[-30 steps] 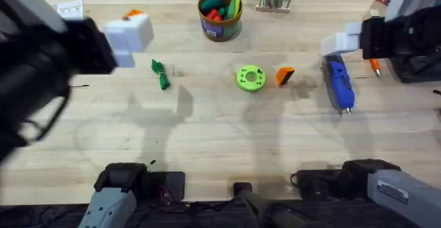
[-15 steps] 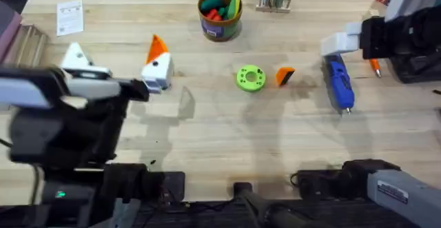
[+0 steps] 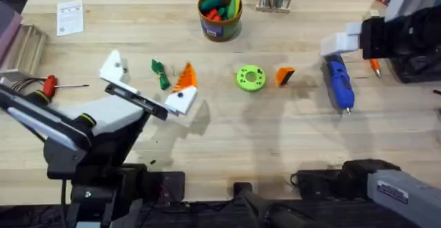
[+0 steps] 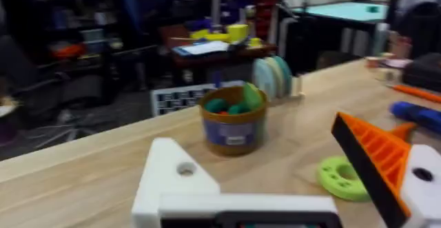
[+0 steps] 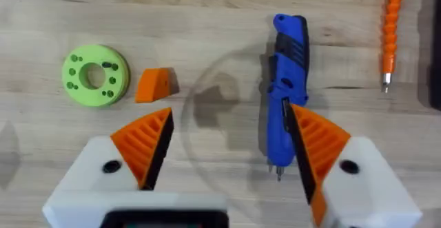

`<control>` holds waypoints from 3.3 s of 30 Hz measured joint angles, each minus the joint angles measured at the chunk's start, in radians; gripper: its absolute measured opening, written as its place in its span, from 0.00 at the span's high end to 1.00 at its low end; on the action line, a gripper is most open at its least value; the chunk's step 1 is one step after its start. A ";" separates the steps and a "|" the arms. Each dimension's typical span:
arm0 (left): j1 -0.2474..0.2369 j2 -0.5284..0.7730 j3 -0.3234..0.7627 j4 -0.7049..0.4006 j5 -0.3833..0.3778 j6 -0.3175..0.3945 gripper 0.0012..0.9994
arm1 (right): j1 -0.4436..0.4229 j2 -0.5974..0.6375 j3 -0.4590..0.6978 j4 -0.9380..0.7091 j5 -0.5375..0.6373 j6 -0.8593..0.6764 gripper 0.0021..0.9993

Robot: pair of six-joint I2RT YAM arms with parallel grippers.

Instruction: Pick up the gripper from the table and insert it into the empty holder that is missing its gripper. Then pick up a screw, insert it into the mounting hole, and use the screwdriver to tighten it. Finally, clean up the table by picking up the vegetable and placing it into the bucket.

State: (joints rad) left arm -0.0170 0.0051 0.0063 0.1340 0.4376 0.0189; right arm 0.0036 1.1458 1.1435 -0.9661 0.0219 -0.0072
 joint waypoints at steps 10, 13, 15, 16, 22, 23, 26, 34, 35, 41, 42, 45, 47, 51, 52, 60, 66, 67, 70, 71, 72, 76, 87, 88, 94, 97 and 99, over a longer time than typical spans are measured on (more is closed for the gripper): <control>0.000 0.000 0.000 -0.171 0.354 0.001 0.01 | 0.000 0.000 0.000 0.000 0.000 0.000 0.01; 0.000 0.000 0.000 -0.208 0.425 0.000 0.01 | 0.000 0.000 0.000 0.000 0.000 0.000 0.01; 0.000 0.000 0.002 -0.217 0.466 0.000 0.01 | 0.000 0.000 0.000 0.000 0.000 0.000 0.01; 0.000 0.000 0.002 -0.220 0.492 0.000 0.01 | 0.000 0.000 0.000 0.000 0.000 0.000 0.01; 0.000 0.000 0.004 -0.240 0.610 0.000 0.01 | 0.000 0.000 0.000 0.000 0.000 0.000 0.01; 0.000 0.000 0.004 -0.242 0.623 0.000 0.01 | 0.000 0.000 0.000 0.000 0.000 0.000 0.01; 0.000 0.000 0.004 -0.247 0.656 0.000 0.01 | 0.000 0.000 0.000 0.000 0.000 0.000 0.01; 0.000 0.000 0.004 -0.257 0.715 0.000 0.01 | 0.000 0.000 0.000 0.000 0.000 0.000 0.01; 0.000 0.000 0.004 -0.257 0.719 0.000 0.01 | 0.000 0.000 0.000 0.000 0.000 0.000 0.01; 0.000 0.000 0.004 -0.258 0.723 0.000 0.01 | 0.000 0.000 0.000 0.000 0.000 0.000 0.01; 0.000 0.000 0.004 -0.258 0.723 0.000 0.01 | 0.000 0.000 0.000 0.000 0.000 0.000 0.01; 0.000 0.000 0.004 -0.258 0.723 0.000 0.01 | 0.000 0.000 0.000 0.000 0.000 0.000 0.01; 0.000 0.000 0.004 -0.258 0.723 0.000 0.01 | 0.000 0.000 0.000 0.000 0.000 0.000 0.01; 0.000 0.000 0.004 -0.258 0.725 0.000 0.01 | 0.000 0.000 0.000 0.000 0.000 0.000 0.01; 0.000 0.000 0.004 -0.258 0.726 0.000 0.01 | 0.000 0.000 0.000 0.000 0.000 0.000 0.01; 0.000 0.000 0.004 -0.258 0.726 0.000 0.01 | 0.000 0.000 0.000 0.000 0.000 0.000 0.01; 0.000 0.000 0.004 -0.258 0.726 0.000 0.01 | 0.000 0.000 0.000 0.000 0.000 0.000 0.01; 0.000 0.000 0.004 -0.258 0.726 0.000 0.01 | 0.000 0.000 0.000 0.001 0.000 0.000 0.01; 0.000 0.000 0.004 -0.258 0.726 0.000 0.01 | 0.000 0.000 0.000 0.001 0.000 0.000 0.01; 0.000 0.000 0.004 -0.258 0.726 0.000 0.01 | 0.000 0.000 0.000 0.001 0.000 0.000 0.01; 0.000 0.000 0.004 -0.258 0.726 0.000 0.01 | 0.000 0.000 0.000 0.000 0.000 0.000 0.01; 0.000 0.000 0.004 -0.258 0.726 0.000 0.01 | 0.017 0.011 0.002 -0.004 0.000 0.000 0.01; 0.000 0.000 0.004 -0.258 0.726 0.000 0.01 | 0.244 0.291 0.176 -0.134 0.020 0.125 0.01; 0.000 0.000 0.004 -0.258 0.726 0.000 0.01 | 0.258 0.322 0.197 -0.140 0.022 0.134 0.01; 0.000 0.000 0.004 -0.258 0.726 0.000 0.01 | 0.297 0.448 0.228 -0.145 0.025 0.147 0.01; 0.000 0.000 0.004 -0.258 0.726 0.000 0.01 | 0.297 0.493 0.228 -0.139 0.025 0.150 0.01; 0.000 0.000 0.004 -0.258 0.726 0.000 0.01 | 0.300 0.517 0.228 -0.137 0.025 0.154 0.01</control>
State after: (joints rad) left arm -0.0170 0.0051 0.0105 -0.1242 1.1635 0.0193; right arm 0.3032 1.6629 1.3717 -1.1027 0.0470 0.1466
